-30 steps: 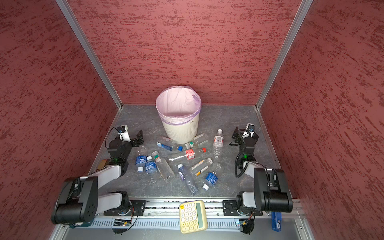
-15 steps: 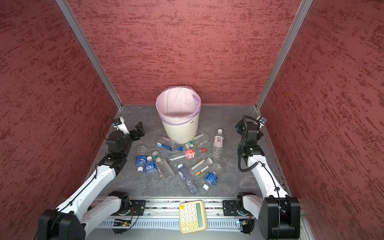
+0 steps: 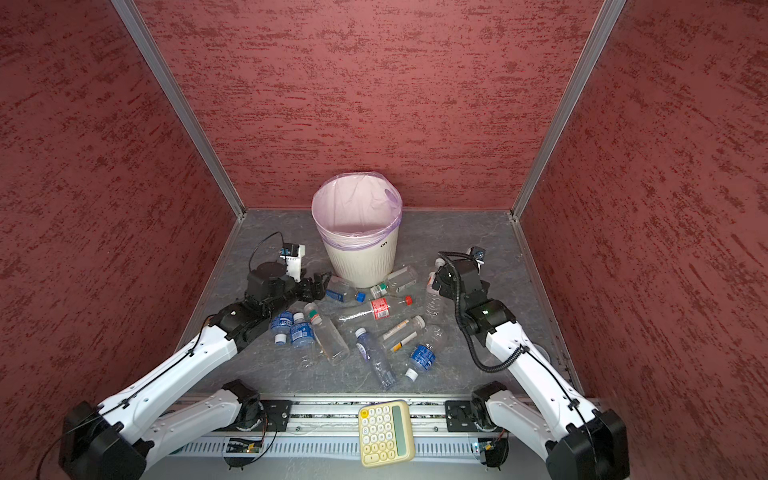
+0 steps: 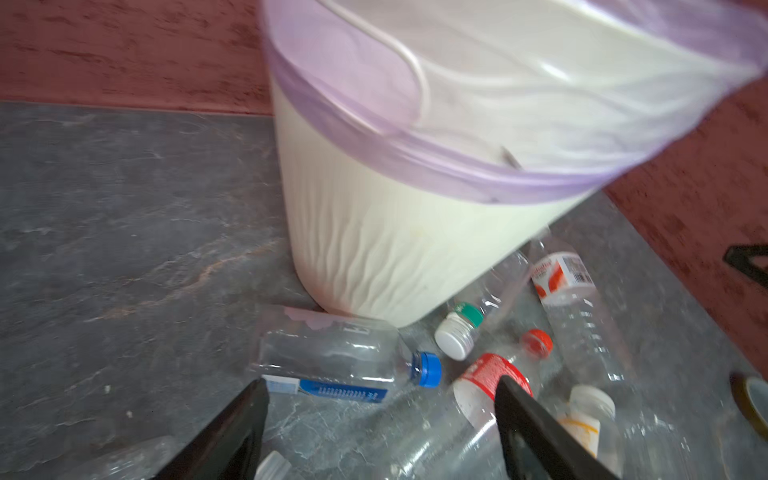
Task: Throw the plastic bottles in the bin
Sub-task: 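Reach both grippers toward the bottles beside the bin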
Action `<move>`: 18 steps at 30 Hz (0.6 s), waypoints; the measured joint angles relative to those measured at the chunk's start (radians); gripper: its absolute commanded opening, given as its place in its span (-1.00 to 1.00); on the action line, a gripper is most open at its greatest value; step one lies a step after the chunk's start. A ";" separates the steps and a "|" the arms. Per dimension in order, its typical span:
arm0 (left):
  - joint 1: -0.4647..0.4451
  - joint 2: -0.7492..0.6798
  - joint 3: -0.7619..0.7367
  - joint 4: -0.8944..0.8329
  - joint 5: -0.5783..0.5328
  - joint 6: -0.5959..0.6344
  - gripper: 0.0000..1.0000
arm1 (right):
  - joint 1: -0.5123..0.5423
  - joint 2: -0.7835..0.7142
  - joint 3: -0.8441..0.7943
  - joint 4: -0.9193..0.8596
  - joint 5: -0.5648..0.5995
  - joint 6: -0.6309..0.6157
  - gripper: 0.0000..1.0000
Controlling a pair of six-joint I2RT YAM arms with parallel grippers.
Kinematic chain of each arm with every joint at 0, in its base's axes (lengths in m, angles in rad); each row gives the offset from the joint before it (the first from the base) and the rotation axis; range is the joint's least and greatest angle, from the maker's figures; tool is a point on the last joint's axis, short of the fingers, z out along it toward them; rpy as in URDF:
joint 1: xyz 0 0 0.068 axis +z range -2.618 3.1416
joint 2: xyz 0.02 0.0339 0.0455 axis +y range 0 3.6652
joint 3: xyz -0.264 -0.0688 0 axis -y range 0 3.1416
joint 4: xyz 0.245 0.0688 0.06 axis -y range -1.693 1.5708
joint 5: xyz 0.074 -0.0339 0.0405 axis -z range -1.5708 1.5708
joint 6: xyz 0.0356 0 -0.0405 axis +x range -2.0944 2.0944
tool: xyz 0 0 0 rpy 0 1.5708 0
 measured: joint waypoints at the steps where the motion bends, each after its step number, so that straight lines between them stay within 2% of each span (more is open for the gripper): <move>1: -0.020 0.020 0.007 -0.002 0.007 0.013 0.62 | 0.005 -0.006 0.000 -0.010 -0.007 0.003 0.95; 10: -0.194 0.240 0.148 -0.067 0.055 0.167 0.55 | 0.019 0.018 0.000 -0.077 -0.055 0.011 0.95; 18: -0.250 0.404 0.264 -0.153 0.111 0.253 0.55 | 0.019 0.086 -0.004 -0.080 -0.103 0.010 0.95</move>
